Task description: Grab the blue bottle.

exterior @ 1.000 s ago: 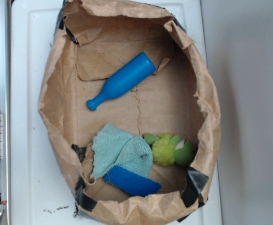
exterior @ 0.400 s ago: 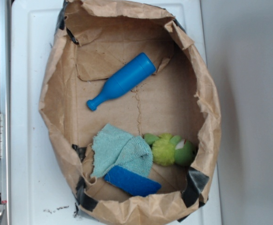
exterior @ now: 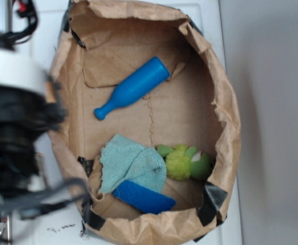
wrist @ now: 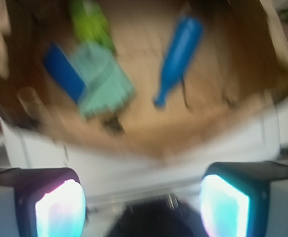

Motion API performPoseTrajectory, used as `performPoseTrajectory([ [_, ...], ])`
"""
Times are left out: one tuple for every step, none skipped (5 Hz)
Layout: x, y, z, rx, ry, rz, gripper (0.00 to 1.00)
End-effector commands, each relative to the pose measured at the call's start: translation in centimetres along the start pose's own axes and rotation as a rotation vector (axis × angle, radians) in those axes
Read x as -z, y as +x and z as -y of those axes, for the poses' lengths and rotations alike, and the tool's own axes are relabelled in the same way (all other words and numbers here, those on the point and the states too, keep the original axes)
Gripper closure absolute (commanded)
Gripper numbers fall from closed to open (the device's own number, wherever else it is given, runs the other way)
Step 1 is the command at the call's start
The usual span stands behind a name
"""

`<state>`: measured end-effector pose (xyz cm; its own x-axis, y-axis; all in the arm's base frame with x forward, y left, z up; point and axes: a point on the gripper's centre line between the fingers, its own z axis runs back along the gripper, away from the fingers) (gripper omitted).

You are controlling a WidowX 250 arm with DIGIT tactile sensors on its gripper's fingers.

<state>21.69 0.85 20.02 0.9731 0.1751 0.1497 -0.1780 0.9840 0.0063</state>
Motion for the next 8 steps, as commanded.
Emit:
performPoseTrajectory([
  [-0.6, 2.8, -0.6, -0.024, 0.024, 0.041, 0.0],
  [-0.6, 2.8, -0.6, -0.024, 0.024, 0.041, 0.0],
  [1.9, 4.1, -1.7, -0.11, -0.012, 0.081, 0.0],
  [4.4, 5.2, -2.5, -0.143, -0.031, 0.079, 0.0],
  [6.1, 6.2, -3.3, -0.206, -0.011, 0.083, 0.0],
  [7.3, 5.2, -5.4, -0.268, -0.008, 0.106, 0.0],
  [8.6, 4.5, -7.4, -0.348, 0.014, 0.103, 0.0],
  [8.6, 4.5, -7.4, -0.348, 0.014, 0.103, 0.0],
])
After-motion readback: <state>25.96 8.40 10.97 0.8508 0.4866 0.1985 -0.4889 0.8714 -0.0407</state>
